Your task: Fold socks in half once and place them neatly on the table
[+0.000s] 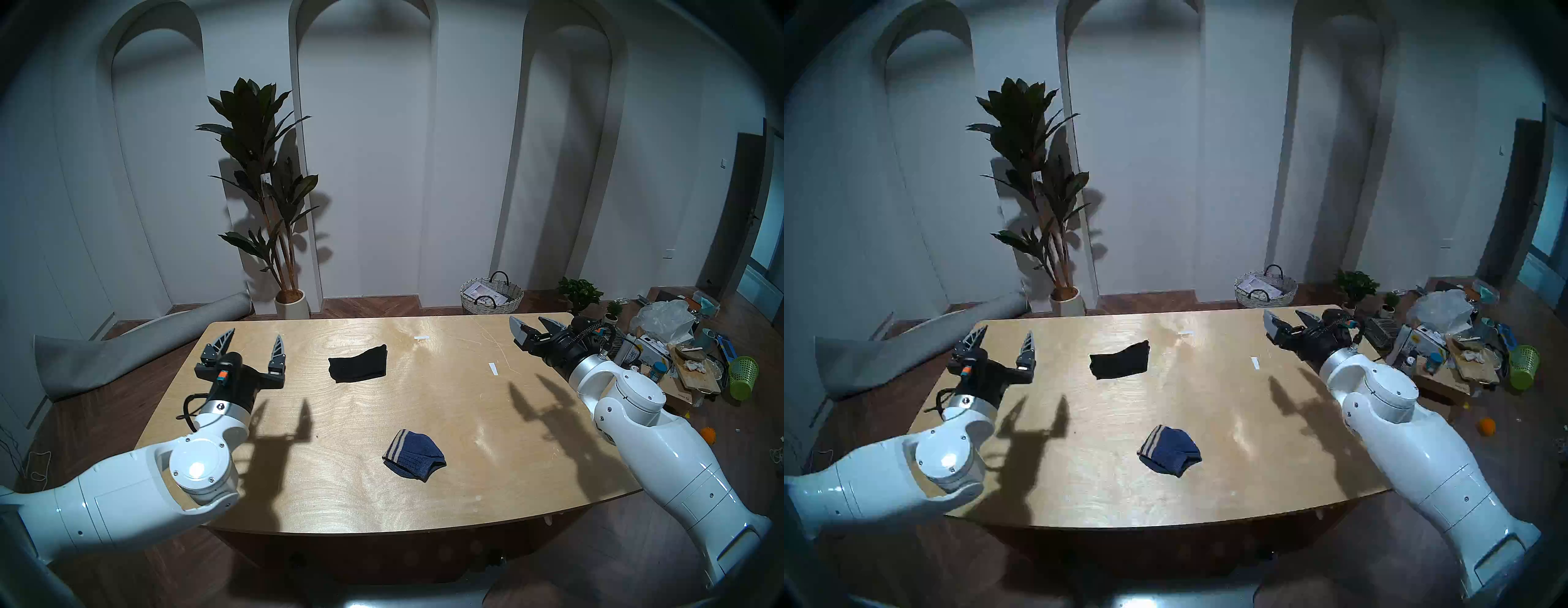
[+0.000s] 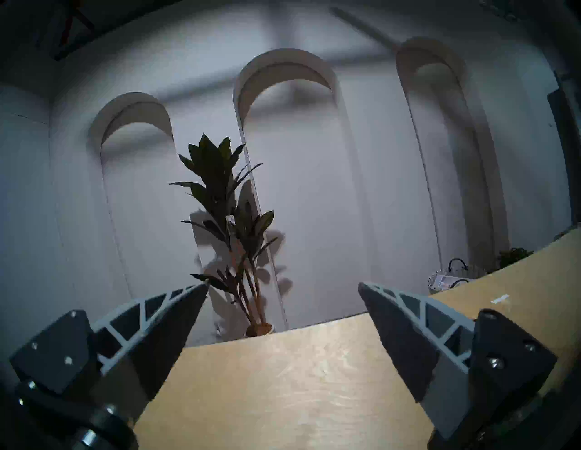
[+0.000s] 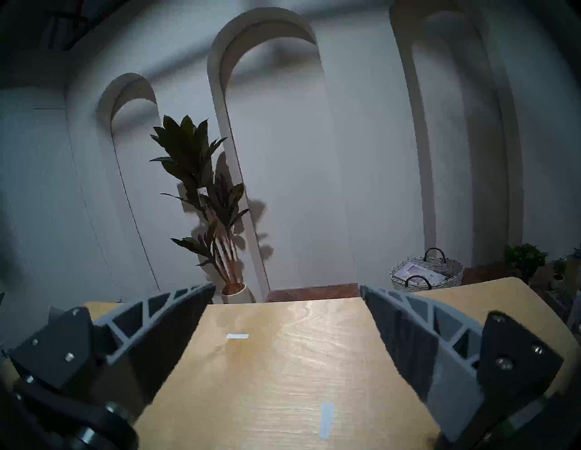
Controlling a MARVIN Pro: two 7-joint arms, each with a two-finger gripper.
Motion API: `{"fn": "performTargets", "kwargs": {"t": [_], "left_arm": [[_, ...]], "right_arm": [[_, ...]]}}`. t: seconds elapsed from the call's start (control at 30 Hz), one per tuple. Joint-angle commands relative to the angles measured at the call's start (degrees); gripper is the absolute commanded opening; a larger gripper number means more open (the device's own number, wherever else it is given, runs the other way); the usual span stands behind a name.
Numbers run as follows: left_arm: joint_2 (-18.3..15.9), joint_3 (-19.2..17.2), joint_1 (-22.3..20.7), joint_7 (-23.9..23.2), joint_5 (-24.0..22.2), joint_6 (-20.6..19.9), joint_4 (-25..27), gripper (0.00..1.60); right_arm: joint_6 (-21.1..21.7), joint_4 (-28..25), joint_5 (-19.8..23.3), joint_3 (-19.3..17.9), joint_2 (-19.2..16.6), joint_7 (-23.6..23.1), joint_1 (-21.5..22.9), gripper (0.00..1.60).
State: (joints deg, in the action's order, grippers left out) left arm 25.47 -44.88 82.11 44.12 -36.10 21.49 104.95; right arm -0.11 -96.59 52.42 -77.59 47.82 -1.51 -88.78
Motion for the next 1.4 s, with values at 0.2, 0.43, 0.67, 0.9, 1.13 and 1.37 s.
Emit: {"fn": "performTargets", "kwargs": {"t": [0.2, 0.43, 0.67, 0.9, 1.13, 1.37], "left_arm": [[-2.22, -4.95, -6.24, -13.5, -12.45, 3.79, -7.66, 1.6], [0.22, -5.98, -8.96, -21.52, -20.11, 2.53, -11.71, 1.6], [2.13, -5.43, -11.35, -28.68, -26.17, -0.27, -15.66, 1.6], [3.07, -5.19, -13.6, -35.82, -30.22, -3.31, -19.19, 1.6], [4.18, -5.46, -14.72, -43.57, -33.07, -4.04, -22.87, 1.6], [7.13, -4.86, -14.54, -45.24, -29.14, 0.68, -26.15, 1.6]], "right_arm": [[-2.66, -0.99, -5.08, 1.9, 1.89, 4.51, 2.01, 1.6], [-2.96, -0.14, -7.4, 2.98, 2.98, 6.95, 3.44, 1.6], [-2.8, 2.32, -10.09, 5.31, 4.9, 8.93, 5.86, 1.6], [-3.36, 5.48, -12.92, 7.78, 6.41, 10.2, 8.51, 1.6], [-4.95, 8.34, -16.55, 9.65, 7.56, 11.55, 11.16, 1.6], [-6.19, 10.07, -17.62, 10.42, 8.16, 11.28, 12.4, 1.6]]}}
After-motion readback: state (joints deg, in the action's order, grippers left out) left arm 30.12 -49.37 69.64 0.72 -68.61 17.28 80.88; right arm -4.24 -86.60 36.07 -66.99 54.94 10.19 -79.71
